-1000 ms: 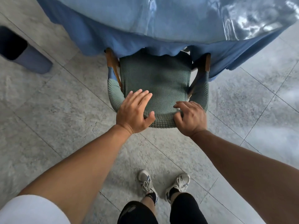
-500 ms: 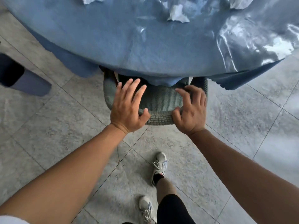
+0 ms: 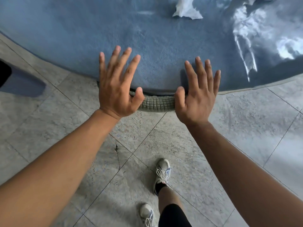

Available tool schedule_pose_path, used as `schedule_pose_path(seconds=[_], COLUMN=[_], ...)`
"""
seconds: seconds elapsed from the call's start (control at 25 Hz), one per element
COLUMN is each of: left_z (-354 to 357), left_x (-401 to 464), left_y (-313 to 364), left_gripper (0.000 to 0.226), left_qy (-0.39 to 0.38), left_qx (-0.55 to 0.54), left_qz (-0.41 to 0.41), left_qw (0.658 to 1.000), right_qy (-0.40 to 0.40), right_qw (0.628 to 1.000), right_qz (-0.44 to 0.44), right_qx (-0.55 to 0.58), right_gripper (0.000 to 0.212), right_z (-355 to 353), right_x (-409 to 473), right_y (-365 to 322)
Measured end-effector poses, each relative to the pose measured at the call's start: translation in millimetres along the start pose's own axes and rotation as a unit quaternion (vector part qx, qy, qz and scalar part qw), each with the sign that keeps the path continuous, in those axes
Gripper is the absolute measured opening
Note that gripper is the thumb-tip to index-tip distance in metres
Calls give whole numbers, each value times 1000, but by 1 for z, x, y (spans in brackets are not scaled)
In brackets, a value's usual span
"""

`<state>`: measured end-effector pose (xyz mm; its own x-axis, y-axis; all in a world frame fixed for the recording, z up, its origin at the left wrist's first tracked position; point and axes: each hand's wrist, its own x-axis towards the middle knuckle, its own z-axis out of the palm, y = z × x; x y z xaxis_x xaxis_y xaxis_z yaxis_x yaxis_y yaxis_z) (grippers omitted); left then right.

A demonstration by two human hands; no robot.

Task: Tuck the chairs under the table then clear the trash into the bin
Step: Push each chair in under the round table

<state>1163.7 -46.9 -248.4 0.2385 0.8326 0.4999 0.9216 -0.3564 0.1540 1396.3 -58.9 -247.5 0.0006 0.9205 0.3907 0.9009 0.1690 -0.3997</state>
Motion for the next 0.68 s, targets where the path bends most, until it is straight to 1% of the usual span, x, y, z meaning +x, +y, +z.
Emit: schedule_pose_path(seconds=[0.16, 0.4, 0.52, 0.68], left_z=[5, 3, -3, -13], left_x=[9, 7, 11, 15], left_y=[-11, -11, -9, -2], left_gripper=[64, 61, 62, 65], left_qy=[-3, -6, -37, -117], left_qx=[-19, -43, -35, -10], left_qz=[5, -2, -11, -32], left_qw=[1000, 999, 999, 993], right_qy=[12, 8, -22, -91], right_qw=[1000, 999, 999, 993], right_qz=[21, 30, 37, 46], right_qx=[-21, -25, -33, -52], right_gripper=[57, 59, 58, 59], right_z=[3, 0, -5, -14], right_x=[2, 4, 6, 8], right_y=[-7, -10, -13, -14])
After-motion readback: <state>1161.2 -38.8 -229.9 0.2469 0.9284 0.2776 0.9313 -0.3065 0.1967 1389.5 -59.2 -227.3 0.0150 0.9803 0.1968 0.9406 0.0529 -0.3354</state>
